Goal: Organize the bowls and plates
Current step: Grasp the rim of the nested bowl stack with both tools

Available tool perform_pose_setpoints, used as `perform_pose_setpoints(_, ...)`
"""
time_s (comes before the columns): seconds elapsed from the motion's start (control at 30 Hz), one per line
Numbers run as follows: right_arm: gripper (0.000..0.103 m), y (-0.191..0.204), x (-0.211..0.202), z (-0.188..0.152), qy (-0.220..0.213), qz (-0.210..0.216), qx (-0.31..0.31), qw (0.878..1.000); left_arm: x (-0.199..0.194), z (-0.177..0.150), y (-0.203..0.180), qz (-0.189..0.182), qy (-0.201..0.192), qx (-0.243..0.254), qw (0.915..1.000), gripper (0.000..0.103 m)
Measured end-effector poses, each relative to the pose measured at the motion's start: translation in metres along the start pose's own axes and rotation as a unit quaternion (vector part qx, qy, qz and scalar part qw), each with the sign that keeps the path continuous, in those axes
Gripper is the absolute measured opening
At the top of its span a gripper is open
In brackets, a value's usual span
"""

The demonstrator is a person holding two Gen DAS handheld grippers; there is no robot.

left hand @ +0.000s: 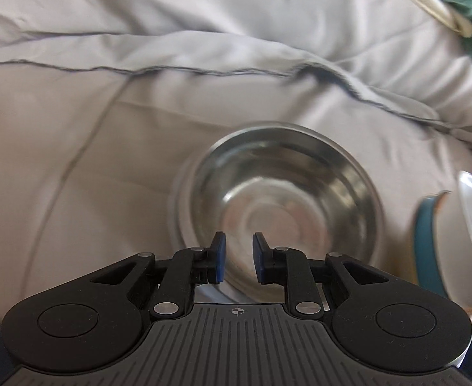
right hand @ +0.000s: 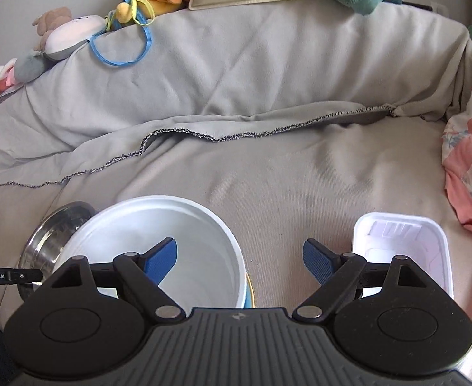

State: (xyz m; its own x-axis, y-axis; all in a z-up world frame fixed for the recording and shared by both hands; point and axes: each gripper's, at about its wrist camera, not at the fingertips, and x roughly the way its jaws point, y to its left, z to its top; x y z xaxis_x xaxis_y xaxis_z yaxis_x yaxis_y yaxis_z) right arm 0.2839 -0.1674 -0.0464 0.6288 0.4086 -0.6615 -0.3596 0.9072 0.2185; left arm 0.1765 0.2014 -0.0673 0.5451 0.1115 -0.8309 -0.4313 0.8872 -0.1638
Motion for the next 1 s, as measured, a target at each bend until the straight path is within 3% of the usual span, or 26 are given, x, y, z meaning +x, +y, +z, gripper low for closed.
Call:
perform_pose_setpoints(0.07,0.086,-0.007,0.004,-0.004,0.002,0.001,0.014,1.000,-0.010,0.004,-0.001,-0.009,-0.006,-0.011,0.9999,0.023)
perform_pose_setpoints(0.17,0.086,-0.016,0.004,-0.010,0.002,0.003,0.023,1.000,-0.031,0.013,-0.022,-0.093,-0.016,-0.007,0.9956,0.023)
perform_pose_setpoints(0.27,0.086,-0.018,0.002,-0.012,0.003,0.008,0.026,1.000,-0.048,0.020,-0.057,-0.192,-0.013,0.017,0.9811,0.023)
perform_pose_setpoints(0.33,0.086,-0.019,0.001,-0.012,0.000,0.007,0.028,1.000,-0.058,0.021,-0.082,-0.223,-0.020,0.049,0.9735,0.023)
perform_pose_setpoints(0.43,0.086,-0.019,-0.004,-0.013,-0.015,-0.007,0.026,1.000,-0.062,0.019,-0.112,-0.200,-0.031,0.096,0.9747,0.023)
perform_pose_setpoints(0.57,0.086,-0.026,-0.002,-0.014,-0.025,-0.033,0.028,0.999,-0.046,0.014,-0.130,-0.165,-0.013,0.107,0.9803,0.023)
perform_pose_setpoints(0.67,0.086,-0.034,0.001,-0.019,-0.019,-0.024,0.048,0.998,-0.030,0.014,-0.133,-0.147,-0.002,0.109,0.9831,0.037)
perform_pose_setpoints(0.77,0.086,-0.040,0.004,-0.024,-0.013,-0.012,0.064,0.998,-0.014,0.014,-0.138,-0.137,0.019,0.112,0.9840,0.036)
perform_pose_setpoints(0.83,0.086,-0.043,0.009,-0.026,0.015,0.014,0.088,0.996,-0.002,0.012,-0.141,-0.119,0.036,0.112,0.9858,0.035)
perform_pose_setpoints(0.9,0.086,-0.043,0.018,-0.030,0.050,0.064,0.107,0.991,0.006,0.010,-0.141,-0.102,0.039,0.114,0.9874,0.041)
perform_pose_setpoints(1.0,0.086,-0.038,0.029,-0.036,0.087,0.109,0.122,0.983,0.014,0.010,-0.137,-0.103,0.050,0.100,0.9884,0.042)
